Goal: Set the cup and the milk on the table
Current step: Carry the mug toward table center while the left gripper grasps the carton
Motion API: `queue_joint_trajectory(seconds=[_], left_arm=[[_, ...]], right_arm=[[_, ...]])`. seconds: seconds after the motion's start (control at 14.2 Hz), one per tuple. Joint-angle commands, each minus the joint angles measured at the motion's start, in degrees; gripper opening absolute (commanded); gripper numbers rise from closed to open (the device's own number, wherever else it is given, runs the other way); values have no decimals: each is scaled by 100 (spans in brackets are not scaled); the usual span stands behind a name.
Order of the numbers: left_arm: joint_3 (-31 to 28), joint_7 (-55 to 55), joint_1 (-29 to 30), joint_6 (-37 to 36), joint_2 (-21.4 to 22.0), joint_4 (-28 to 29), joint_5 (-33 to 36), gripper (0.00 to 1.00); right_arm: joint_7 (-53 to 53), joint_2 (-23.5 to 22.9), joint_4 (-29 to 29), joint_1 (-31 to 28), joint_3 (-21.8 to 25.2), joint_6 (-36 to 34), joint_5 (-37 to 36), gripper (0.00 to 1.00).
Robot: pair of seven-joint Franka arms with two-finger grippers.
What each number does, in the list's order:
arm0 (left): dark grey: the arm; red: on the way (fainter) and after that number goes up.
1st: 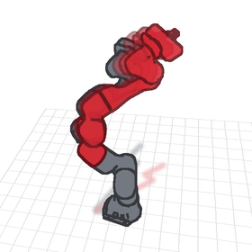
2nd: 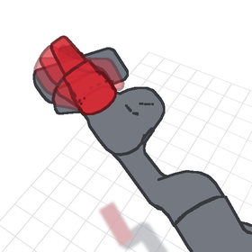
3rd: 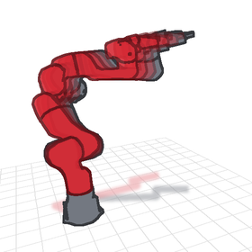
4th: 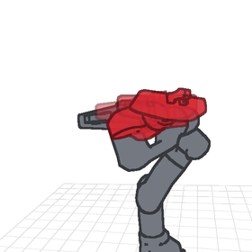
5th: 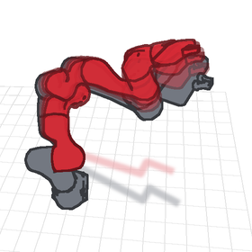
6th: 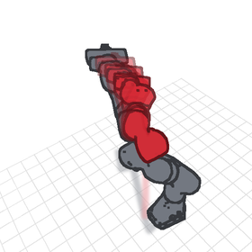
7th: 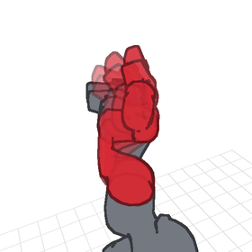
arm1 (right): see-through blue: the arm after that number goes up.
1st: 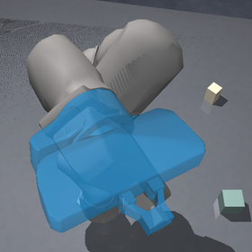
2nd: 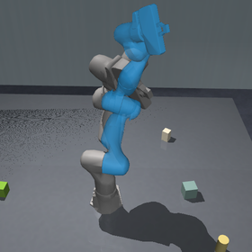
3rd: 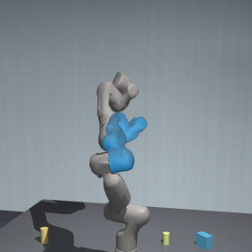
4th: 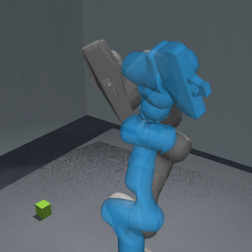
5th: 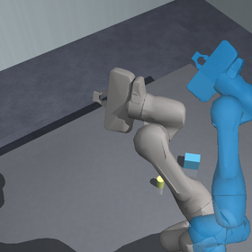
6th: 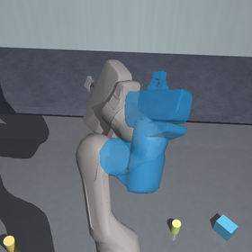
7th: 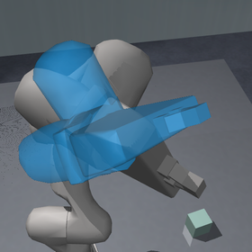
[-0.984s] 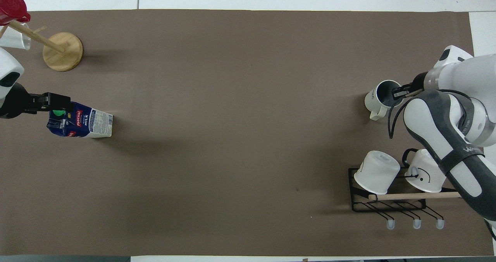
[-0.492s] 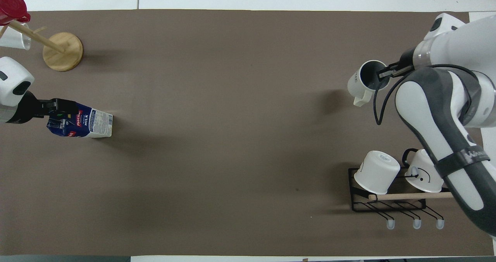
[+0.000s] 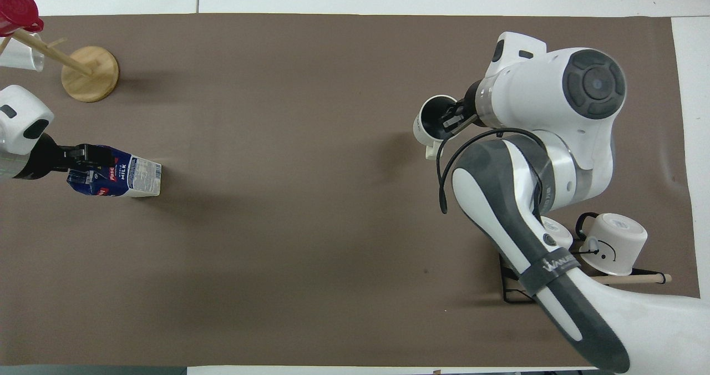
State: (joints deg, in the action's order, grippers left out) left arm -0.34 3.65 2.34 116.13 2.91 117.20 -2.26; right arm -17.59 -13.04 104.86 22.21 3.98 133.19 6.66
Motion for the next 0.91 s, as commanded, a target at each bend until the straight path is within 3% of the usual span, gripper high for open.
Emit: queue_joint_trajectory(seconds=[0.0, 0.07, 0.42, 0.7, 0.84], left_arm=[[-10, 110, 39, -126, 113, 5, -81, 20], [-10, 109, 39, -143, 96, -56, -81, 0], [8, 83, -49, -361, 122, -468, -73, 0], [51, 57, -76, -1318, -158, -1759, 163, 0], [104, 48, -189, -1671, -518, -2462, 191, 0]], right_arm=[[691, -67, 105, 343, 15, 216, 134, 0], [930, -93, 105, 484, 15, 225, 125, 0], [1029, -506, 96, 837, 15, 533, 90, 0], [1205, -691, 140, 952, 15, 665, 55, 0], [1205, -691, 166, 952, 24, 665, 37, 0]])
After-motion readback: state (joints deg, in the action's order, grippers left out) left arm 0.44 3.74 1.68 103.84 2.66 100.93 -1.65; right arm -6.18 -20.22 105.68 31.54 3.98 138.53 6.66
